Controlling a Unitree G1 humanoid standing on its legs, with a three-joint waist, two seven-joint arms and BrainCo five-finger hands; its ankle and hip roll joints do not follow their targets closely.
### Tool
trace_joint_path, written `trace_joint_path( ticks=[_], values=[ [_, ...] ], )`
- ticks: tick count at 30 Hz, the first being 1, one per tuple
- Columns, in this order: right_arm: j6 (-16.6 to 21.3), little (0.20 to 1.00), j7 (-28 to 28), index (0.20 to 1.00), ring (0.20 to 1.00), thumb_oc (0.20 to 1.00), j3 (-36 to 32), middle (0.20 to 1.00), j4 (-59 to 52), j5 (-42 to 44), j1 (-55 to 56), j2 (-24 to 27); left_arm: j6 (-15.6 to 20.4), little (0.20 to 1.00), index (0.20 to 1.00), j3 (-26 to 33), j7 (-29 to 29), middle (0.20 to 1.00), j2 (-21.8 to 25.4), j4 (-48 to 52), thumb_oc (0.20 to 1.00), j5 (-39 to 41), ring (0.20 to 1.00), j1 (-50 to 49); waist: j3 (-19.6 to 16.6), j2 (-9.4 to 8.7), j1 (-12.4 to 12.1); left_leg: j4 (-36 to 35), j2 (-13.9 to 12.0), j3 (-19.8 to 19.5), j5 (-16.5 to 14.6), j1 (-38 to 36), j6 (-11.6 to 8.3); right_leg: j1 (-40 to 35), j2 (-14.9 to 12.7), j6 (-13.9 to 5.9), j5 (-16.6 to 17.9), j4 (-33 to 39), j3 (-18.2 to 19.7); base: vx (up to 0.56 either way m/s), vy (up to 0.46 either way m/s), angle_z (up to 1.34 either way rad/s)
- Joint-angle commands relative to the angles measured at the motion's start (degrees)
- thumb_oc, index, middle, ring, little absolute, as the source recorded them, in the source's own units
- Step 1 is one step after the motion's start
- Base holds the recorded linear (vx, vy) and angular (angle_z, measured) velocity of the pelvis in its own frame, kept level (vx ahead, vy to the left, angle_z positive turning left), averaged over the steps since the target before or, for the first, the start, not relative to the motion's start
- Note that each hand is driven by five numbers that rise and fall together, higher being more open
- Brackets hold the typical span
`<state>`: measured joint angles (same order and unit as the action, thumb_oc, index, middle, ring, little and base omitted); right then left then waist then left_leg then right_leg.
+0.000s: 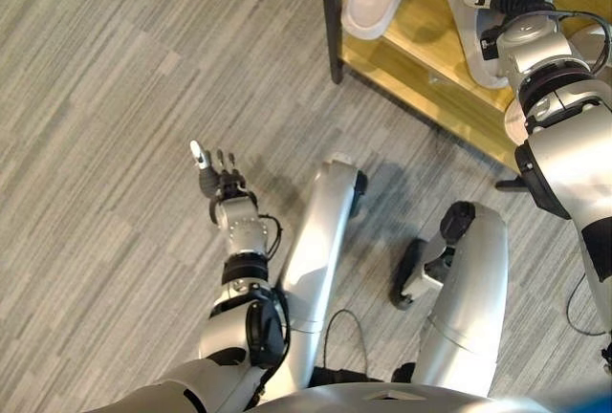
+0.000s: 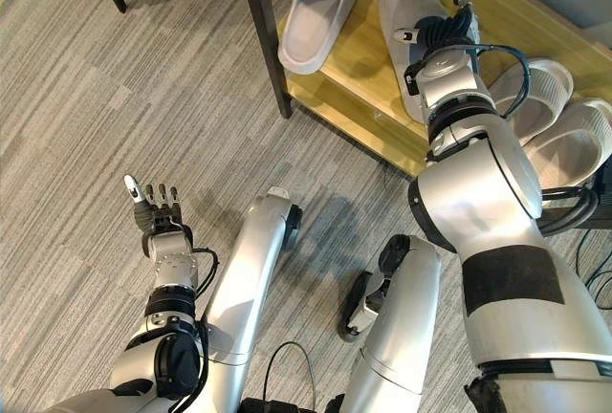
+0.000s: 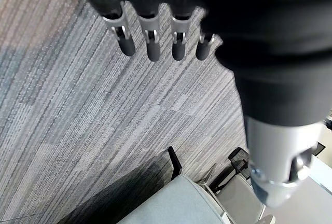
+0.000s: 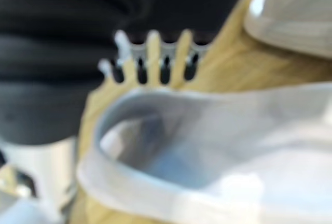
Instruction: Arrange the slippers neatly on the shoe rack.
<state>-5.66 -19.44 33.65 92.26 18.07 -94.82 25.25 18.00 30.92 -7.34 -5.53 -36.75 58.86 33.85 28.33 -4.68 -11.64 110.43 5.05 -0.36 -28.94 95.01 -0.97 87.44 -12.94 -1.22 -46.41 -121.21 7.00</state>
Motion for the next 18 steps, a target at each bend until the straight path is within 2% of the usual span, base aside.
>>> trace_joint_path(
  ticks=[1,6,18],
  values=[
    [0.28,1.000,-3.21,1.000,1.000,1.000,1.25,1.000,1.58,-0.20,-9.53,0.01,1.70,1.000,1.000,-6.24,1.80,1.000,-11.77,3.91,1.000,-2.70,1.000,-8.37,1.47,0.57,3.70,3.77,-3.23,-4.91,-15.69,-5.06,-3.73,1.12,-0.95,1.72,8.38,-5.02,7.09,0.00,0.000,0.00],
    [-1.18,1.000,-2.02,1.000,1.000,1.000,0.02,1.000,0.38,-0.67,-8.49,-1.58,1.30,1.000,1.000,-7.47,1.77,1.000,-11.68,6.00,1.000,-3.50,1.000,-9.14,1.47,0.14,4.96,2.60,-3.46,-4.76,-15.24,-5.06,-3.80,1.31,-0.38,2.13,8.73,-4.29,6.78,-0.02,-0.005,0.00],
    [-3.44,1.000,1.64,1.000,1.000,1.000,-3.84,1.000,-3.73,-1.00,-5.71,-5.92,-0.96,1.000,1.000,-7.83,3.44,1.000,-11.35,5.70,1.000,-3.56,1.000,-9.09,1.47,-0.15,6.11,1.98,-3.91,-4.61,-15.20,-5.06,-3.85,1.51,0.47,2.07,9.50,-3.45,6.57,0.00,0.003,-0.02]
  ],
)
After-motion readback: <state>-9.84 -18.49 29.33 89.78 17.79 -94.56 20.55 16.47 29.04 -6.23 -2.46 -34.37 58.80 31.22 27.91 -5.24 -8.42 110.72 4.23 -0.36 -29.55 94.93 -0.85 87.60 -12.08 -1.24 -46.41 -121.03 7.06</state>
